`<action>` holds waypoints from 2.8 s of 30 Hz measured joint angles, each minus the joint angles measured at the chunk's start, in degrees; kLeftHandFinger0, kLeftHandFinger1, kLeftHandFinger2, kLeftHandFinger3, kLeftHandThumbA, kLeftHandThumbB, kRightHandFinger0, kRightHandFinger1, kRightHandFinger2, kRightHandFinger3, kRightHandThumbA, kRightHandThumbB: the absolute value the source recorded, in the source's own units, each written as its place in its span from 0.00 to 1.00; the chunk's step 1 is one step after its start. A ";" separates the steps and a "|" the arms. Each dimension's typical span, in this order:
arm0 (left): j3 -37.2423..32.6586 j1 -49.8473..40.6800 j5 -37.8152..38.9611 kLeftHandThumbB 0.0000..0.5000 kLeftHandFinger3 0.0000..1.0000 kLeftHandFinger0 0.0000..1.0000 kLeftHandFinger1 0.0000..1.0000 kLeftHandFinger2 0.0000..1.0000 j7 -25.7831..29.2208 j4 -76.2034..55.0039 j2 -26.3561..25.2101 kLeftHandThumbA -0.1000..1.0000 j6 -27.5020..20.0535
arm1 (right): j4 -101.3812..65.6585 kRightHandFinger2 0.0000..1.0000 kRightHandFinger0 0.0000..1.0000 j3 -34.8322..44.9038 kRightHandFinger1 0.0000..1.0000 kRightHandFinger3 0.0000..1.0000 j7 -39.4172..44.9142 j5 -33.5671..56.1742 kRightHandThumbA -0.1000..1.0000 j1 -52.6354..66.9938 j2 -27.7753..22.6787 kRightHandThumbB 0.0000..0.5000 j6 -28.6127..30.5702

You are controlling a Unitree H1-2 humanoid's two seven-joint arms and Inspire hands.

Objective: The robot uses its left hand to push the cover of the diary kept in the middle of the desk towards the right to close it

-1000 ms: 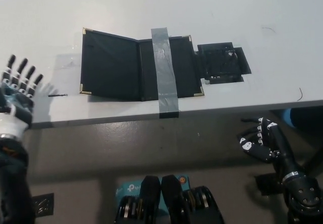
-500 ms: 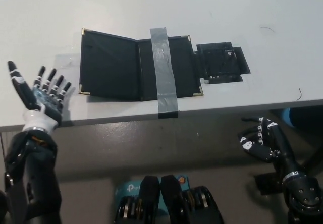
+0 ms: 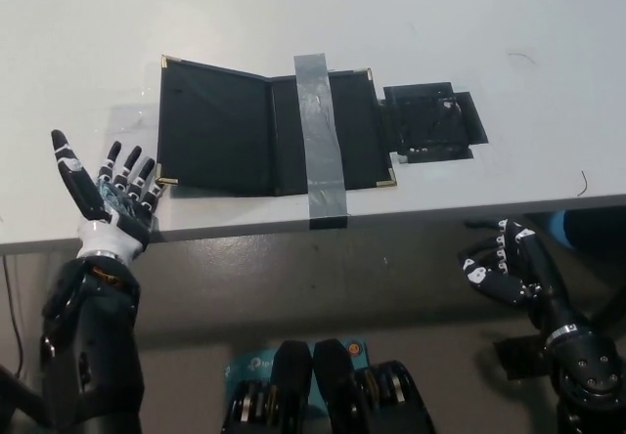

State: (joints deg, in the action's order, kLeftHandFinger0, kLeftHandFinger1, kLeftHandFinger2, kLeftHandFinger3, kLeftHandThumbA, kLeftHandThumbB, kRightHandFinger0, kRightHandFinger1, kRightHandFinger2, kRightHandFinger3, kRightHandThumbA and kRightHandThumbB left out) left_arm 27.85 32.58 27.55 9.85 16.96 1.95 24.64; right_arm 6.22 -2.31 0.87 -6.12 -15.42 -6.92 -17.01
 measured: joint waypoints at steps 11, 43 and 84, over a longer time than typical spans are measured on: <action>-1.49 0.98 0.21 0.25 1.00 1.00 1.00 1.00 0.47 0.56 3.42 1.00 -1.22 | -0.23 0.45 0.31 -0.29 0.37 0.69 0.49 0.04 0.63 -0.09 -0.69 0.12 -0.33; -41.50 5.66 -16.24 0.60 1.00 1.00 1.00 1.00 0.94 6.55 -1.82 1.00 -0.65 | -1.11 0.46 0.32 -1.30 0.37 0.68 2.09 0.00 0.61 1.24 -0.88 0.11 -1.94; -71.73 3.83 -58.68 0.44 1.00 1.00 1.00 1.00 -12.95 -27.35 -17.76 1.00 0.24 | -0.04 0.45 0.30 -1.58 0.36 0.68 2.07 0.01 0.58 2.02 -0.65 0.08 -2.10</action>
State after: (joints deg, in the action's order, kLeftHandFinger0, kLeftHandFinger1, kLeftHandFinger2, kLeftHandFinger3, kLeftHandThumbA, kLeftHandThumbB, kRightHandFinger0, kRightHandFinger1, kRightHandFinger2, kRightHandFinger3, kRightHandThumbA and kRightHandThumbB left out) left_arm -43.88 36.41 -31.13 -3.10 -10.39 -15.81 24.88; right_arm 6.18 -3.89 2.95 -6.11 -13.40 -7.57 -19.11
